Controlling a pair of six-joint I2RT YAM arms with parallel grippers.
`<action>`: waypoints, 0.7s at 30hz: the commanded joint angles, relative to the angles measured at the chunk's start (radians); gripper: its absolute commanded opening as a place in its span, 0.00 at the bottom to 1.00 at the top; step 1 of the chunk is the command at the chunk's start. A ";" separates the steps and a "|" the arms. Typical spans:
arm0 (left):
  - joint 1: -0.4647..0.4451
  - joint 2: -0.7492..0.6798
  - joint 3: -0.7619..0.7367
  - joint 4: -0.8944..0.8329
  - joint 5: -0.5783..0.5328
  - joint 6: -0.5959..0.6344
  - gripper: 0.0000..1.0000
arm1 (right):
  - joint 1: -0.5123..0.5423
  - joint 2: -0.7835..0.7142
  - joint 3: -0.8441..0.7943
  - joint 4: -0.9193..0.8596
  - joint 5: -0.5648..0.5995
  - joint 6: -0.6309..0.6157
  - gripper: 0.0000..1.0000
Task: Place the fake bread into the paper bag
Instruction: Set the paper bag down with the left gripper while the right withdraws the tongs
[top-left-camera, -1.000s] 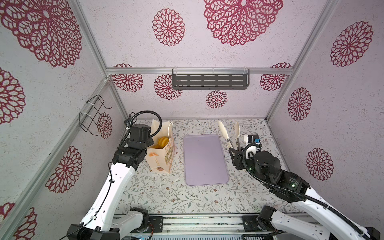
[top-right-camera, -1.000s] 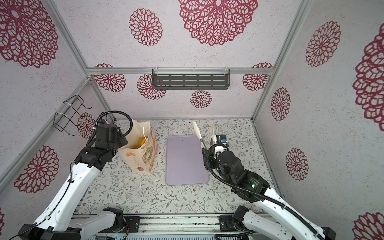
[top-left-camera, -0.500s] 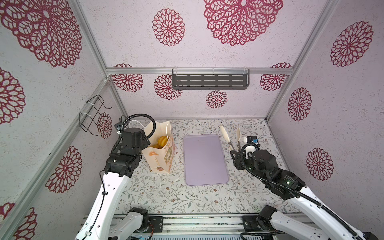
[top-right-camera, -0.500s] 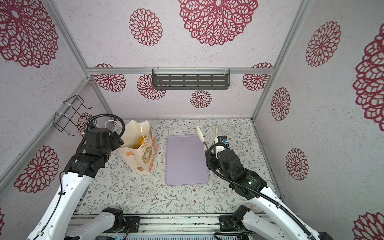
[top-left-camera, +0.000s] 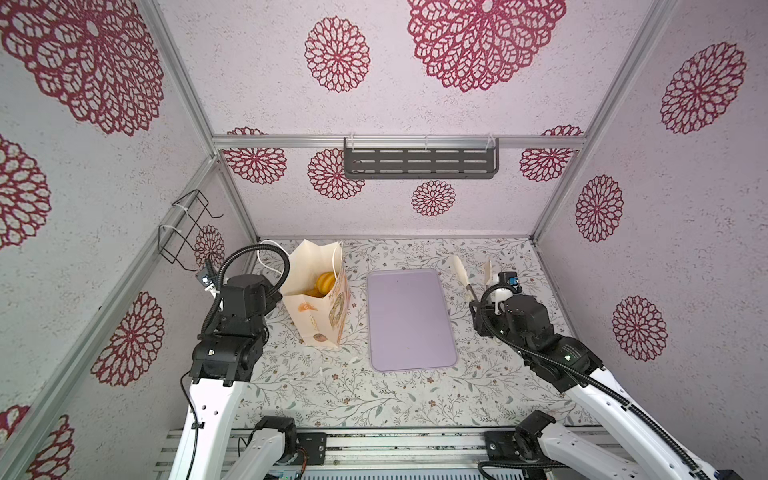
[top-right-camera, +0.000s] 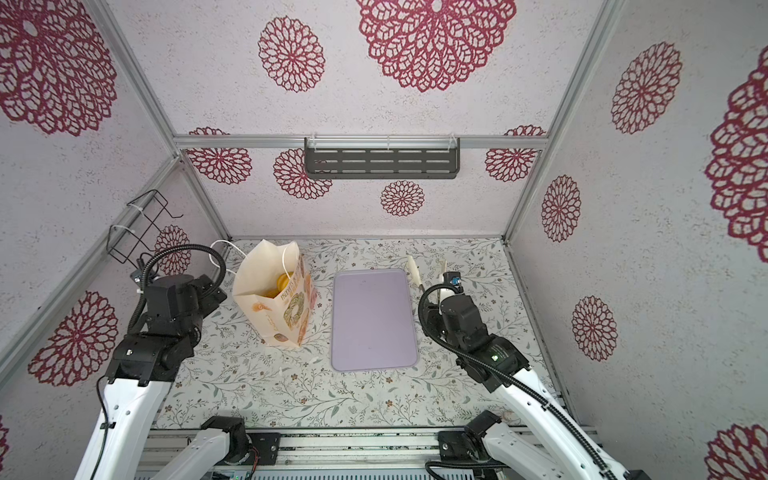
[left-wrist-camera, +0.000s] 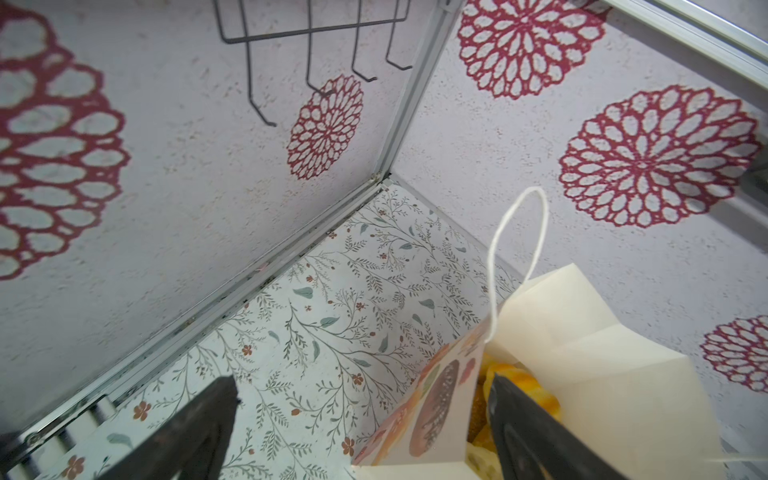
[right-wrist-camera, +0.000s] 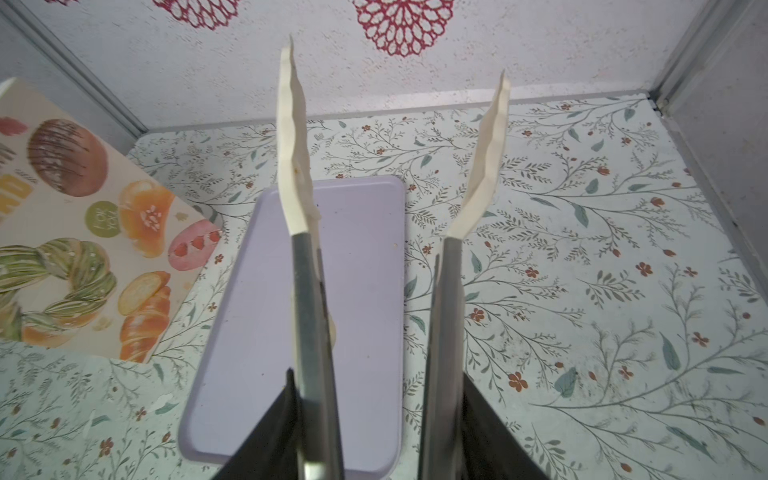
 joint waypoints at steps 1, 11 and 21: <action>0.043 -0.053 -0.065 -0.014 -0.045 -0.075 0.97 | -0.058 0.017 0.000 0.051 -0.008 -0.039 0.53; 0.140 -0.191 -0.217 -0.006 -0.046 -0.133 0.97 | -0.261 0.075 -0.132 0.192 -0.112 -0.064 0.52; 0.162 -0.207 -0.265 0.040 0.006 -0.124 0.97 | -0.404 0.190 -0.248 0.348 -0.197 -0.066 0.51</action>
